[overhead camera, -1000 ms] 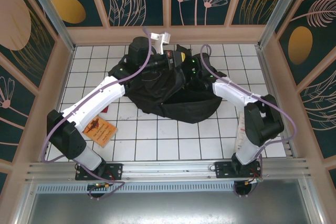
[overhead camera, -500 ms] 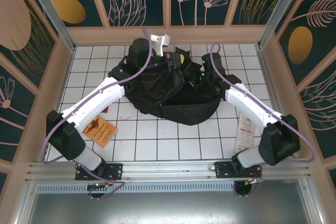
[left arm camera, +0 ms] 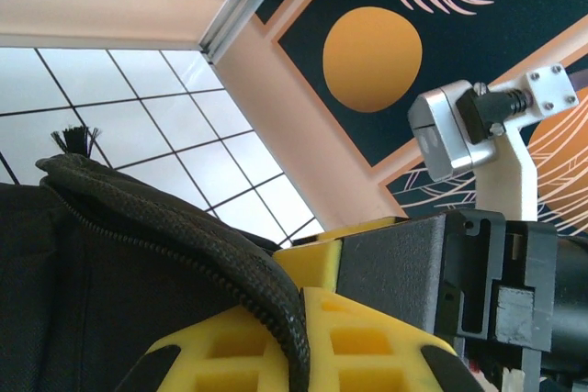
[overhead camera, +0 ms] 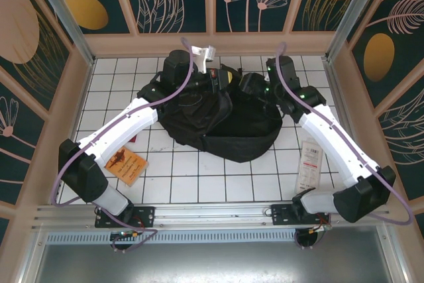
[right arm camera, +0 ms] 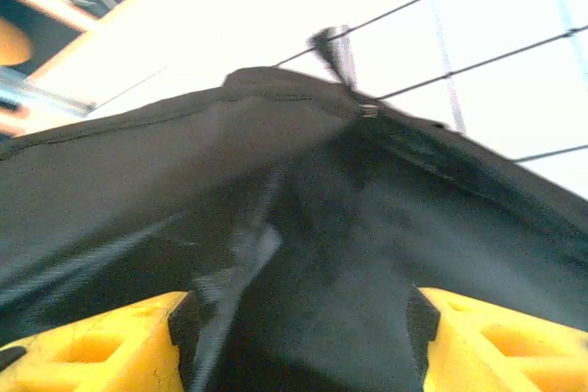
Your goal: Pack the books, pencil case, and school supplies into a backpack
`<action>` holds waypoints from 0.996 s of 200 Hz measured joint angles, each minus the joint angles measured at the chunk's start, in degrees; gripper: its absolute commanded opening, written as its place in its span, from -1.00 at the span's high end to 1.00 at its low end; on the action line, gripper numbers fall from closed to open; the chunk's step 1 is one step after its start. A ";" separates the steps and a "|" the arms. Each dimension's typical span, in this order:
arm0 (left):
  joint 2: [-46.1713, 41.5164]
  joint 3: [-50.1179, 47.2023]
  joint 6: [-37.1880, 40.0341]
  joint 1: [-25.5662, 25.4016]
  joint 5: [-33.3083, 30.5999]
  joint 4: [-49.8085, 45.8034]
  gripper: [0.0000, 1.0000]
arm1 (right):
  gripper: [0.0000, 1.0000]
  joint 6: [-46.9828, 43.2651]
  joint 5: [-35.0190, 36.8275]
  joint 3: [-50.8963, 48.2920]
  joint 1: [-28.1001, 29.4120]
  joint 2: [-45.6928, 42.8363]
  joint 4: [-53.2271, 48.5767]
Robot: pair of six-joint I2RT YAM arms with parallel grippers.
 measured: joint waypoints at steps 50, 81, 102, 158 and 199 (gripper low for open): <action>-0.02 -0.37 0.20 0.02 1.42 -0.70 1.00 | -0.65 2.69 7.72 -9.11 -16.57 -6.38 -12.44; -1.07 -3.43 0.13 0.00 1.92 0.72 1.00 | -0.85 2.47 8.37 -17.73 -29.90 -7.43 -14.40; -1.64 -4.76 0.15 0.00 1.90 0.59 1.00 | -0.89 2.43 7.54 -22.40 -34.84 -6.38 -13.99; -2.12 -4.85 0.13 0.00 2.58 0.79 1.00 | -0.97 0.26 2.89 -32.57 -38.18 4.07 -7.45; -2.14 -4.85 0.13 0.00 3.02 0.79 1.00 | -0.94 -1.53 -0.96 -34.01 -37.99 4.61 -3.41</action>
